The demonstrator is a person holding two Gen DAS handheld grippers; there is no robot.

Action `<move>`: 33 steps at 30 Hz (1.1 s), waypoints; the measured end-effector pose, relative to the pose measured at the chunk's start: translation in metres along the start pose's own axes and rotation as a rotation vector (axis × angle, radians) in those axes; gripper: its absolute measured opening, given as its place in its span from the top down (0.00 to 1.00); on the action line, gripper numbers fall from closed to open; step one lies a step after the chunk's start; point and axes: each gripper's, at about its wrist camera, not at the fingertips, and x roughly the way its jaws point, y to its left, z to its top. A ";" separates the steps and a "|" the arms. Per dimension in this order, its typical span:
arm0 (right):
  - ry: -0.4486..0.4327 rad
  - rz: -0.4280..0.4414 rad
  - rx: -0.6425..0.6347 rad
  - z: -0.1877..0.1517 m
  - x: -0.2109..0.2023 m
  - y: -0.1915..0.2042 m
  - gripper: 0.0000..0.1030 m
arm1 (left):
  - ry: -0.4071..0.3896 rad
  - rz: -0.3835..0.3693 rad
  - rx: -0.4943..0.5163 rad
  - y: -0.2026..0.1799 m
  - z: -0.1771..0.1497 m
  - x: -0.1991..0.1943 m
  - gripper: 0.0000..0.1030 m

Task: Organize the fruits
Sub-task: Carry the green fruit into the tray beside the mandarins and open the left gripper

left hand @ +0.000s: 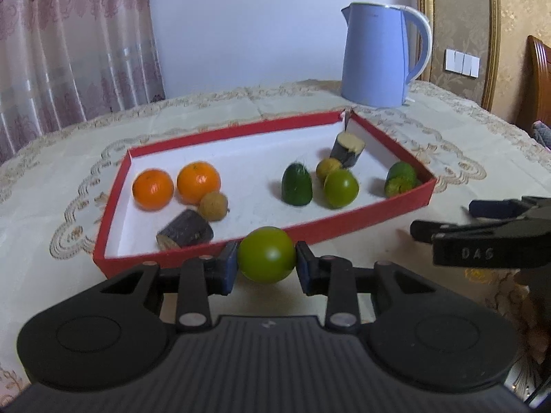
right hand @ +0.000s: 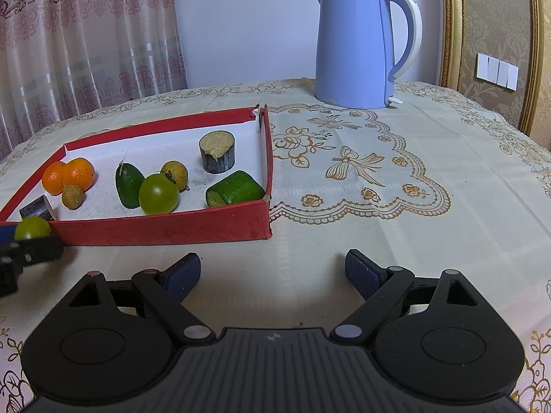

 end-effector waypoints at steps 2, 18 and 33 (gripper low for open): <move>0.000 0.000 0.000 0.000 0.000 0.000 0.11 | -0.013 0.002 0.012 -0.002 0.005 -0.002 0.69; 0.000 -0.001 -0.001 0.000 0.000 0.000 0.11 | -0.033 0.031 -0.010 0.004 0.051 0.043 0.69; 0.005 -0.010 -0.016 0.000 0.001 0.002 0.11 | 0.056 0.037 -0.041 0.010 0.051 0.089 0.69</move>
